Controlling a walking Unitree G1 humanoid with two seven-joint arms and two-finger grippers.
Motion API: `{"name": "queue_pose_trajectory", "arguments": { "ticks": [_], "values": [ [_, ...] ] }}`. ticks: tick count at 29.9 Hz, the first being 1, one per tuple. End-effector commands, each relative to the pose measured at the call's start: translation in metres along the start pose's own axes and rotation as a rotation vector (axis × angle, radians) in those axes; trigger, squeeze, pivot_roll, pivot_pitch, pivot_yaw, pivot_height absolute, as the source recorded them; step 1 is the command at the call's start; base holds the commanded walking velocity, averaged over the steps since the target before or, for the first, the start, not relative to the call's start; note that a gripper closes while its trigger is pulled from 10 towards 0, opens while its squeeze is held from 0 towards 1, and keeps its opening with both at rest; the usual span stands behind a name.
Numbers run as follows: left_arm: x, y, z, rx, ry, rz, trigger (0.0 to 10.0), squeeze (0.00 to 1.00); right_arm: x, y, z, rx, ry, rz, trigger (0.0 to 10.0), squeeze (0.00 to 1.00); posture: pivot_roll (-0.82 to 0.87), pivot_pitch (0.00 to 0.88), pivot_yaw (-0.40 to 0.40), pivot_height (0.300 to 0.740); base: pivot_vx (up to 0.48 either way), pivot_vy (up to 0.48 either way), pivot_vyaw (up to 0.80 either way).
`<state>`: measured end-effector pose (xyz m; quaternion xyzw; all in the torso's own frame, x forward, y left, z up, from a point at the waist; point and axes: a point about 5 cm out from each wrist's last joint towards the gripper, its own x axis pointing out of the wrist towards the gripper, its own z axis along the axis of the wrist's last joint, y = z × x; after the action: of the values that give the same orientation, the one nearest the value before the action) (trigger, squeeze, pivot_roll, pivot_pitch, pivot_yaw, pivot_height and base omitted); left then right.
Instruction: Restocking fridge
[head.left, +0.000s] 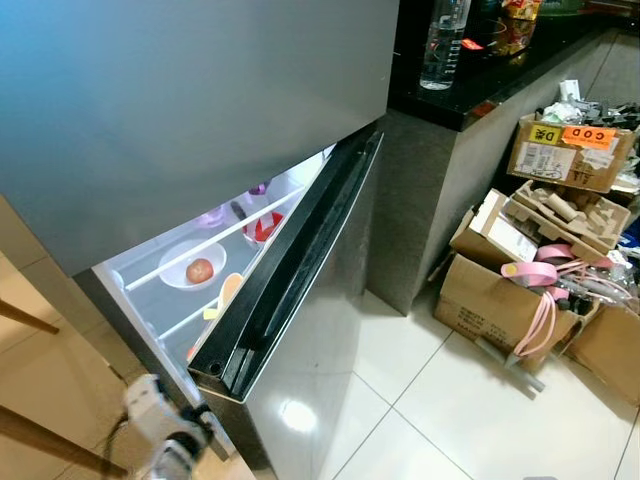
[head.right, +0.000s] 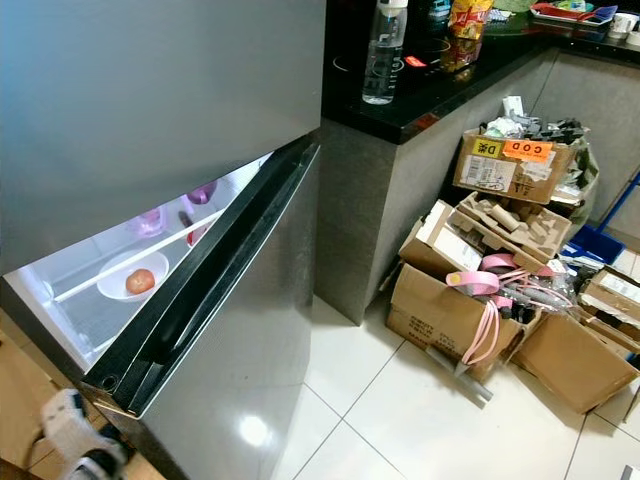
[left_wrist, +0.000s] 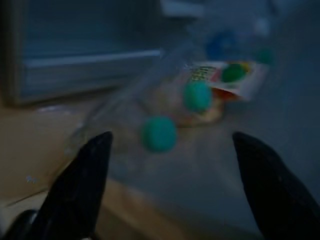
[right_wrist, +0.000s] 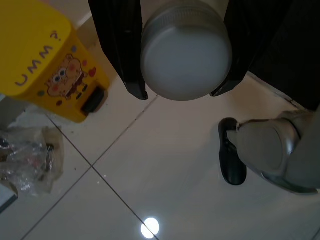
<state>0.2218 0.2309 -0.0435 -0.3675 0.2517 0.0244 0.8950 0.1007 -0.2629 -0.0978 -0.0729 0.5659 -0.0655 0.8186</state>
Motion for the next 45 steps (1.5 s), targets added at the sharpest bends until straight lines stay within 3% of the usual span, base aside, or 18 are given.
{"name": "queue_pose_trajectory", "arguments": {
  "ticks": [1, 14, 23, 31, 36, 38, 39, 41, 45],
  "values": [
    [-0.002, -0.006, -0.02, 0.009, 0.115, -0.091, 10.0, 0.0, 0.0, -0.001, 0.001, -0.002, -0.002, -0.001, 10.0, 0.0, -0.07, 0.0, -0.001, 0.74, 0.0, 0.0, 0.0],
    [-0.013, -0.017, -0.047, -0.034, 0.299, -0.372, 10.0, 0.0, 0.0, 0.0, 0.001, -0.007, -0.001, 0.006, 10.0, 0.0, -0.06, 0.0, -0.003, 0.74, 0.0, 0.0, 0.0],
    [-0.017, -0.025, -0.059, -0.056, 0.374, -0.475, 10.0, 0.0, 0.0, 0.0, 0.001, -0.013, 0.004, 0.005, 10.0, 0.0, -0.06, 0.0, -0.006, 0.74, 0.0, 0.0, 0.0],
    [-0.021, -0.024, -0.067, -0.064, 0.414, -0.492, 10.0, 0.0, 0.0, 0.0, 0.0, -0.017, 0.007, 0.003, 10.0, 0.0, -0.06, 0.0, -0.007, 0.74, 0.0, 0.0, 0.0],
    [-0.023, -0.011, -0.066, -0.056, 0.376, -0.346, 10.0, 0.0, 0.0, 0.001, 0.0, -0.018, 0.008, 0.005, 10.0, 0.0, -0.06, 0.0, -0.006, 0.74, 0.0, 0.0, 0.0],
    [-0.024, 0.002, -0.061, -0.021, 0.335, -0.187, 10.0, 0.0, 0.0, 0.001, 0.0, -0.019, 0.007, 0.005, 10.0, 0.0, -0.06, 0.0, -0.006, 0.74, 0.0, 0.0, 0.0],
    [-0.024, 0.002, -0.061, -0.021, 0.335, -0.187, 10.0, 0.0, 0.0, 0.001, 0.0, -0.019, 0.007, 0.005, 10.0, 0.0, -0.06, 0.0, -0.006, 0.74, 0.0, 0.0, 0.0],
    [-0.027, 0.015, -0.051, -0.025, 0.263, -0.06, 10.0, 0.0, 0.0, 0.001, 0.001, -0.019, 0.006, 0.006, 10.0, 0.0, -0.06, 0.0, -0.007, 0.74, 0.0, 0.0, 0.0],
    [-0.028, 0.025, -0.035, -0.03, 0.154, 0.026, 10.0, 0.0, 0.0, 0.001, 0.001, -0.019, 0.006, 0.006, 10.0, 0.0, -0.06, 0.0, -0.008, 0.74, 0.0, 0.0, 0.0]
  ]
}}
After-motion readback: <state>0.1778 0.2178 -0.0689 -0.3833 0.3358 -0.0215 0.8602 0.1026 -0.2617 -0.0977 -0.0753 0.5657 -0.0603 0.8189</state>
